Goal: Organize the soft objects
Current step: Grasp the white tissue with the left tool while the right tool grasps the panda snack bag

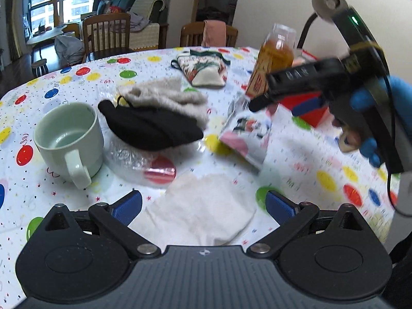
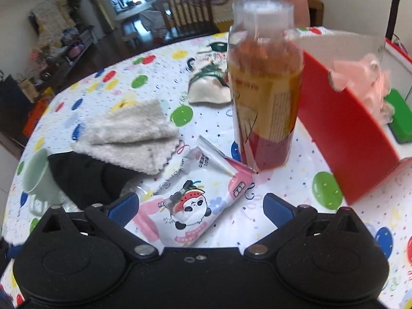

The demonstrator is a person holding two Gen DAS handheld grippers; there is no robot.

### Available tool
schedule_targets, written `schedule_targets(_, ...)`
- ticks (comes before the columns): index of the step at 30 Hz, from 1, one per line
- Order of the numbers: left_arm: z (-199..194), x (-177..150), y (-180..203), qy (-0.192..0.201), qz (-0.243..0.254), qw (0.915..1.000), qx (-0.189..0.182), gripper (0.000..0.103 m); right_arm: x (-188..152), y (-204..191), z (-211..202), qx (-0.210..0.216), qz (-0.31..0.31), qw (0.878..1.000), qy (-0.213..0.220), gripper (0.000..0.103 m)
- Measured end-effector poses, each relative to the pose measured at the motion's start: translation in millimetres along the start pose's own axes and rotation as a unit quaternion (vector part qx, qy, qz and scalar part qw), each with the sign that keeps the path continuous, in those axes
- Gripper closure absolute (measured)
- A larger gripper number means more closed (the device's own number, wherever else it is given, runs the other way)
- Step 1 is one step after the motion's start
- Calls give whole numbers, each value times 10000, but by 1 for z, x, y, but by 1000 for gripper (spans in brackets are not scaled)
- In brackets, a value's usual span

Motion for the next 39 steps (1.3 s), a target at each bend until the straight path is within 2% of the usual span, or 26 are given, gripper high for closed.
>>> schedule_targets(7,17,-16,-4,-125,203,9997,42,0,6,-2,30,-196,400,9990,-97,0)
schedule_targets(13,27,-26,-3,-197,597,9980,24,0,8,0,50,-435,733,9963,-131,0)
schedule_targets(18,36,-28,-5,-241,804,9964,68,1,8,0,61,-642,720,9952,-175,0)
schedule_targets(22,45,-30,-6,-401,870,9954,-67,0,5,0,68,-739,668,9946,-300,0)
schedule_targets(28,49,-31,-6,-396,820,9958,-38,1,2,-1,69,-712,632,9950,-313,0)
schedule_targets(31,51,-30,-6,-396,756,9964,-12,2,0,-4,71,-632,588,9955,-393,4)
schedule_targets(35,51,-27,-7,-390,651,9971,61,11,-1,-7,72,-624,450,9961,-428,6)
schedule_targets(39,50,-25,-8,-364,655,9968,288,32,-1,-8,71,-601,392,9964,-447,9)
Point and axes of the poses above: each gripper's, at about its wrist camera, not at the fingertips, and z roughly the way its jaws point, y to its right, x to its top, the point moved 4 cm from there along z, roughly the way its jaws point, and after that the axes turned 11 degrees about x, right-handed, at the moved point
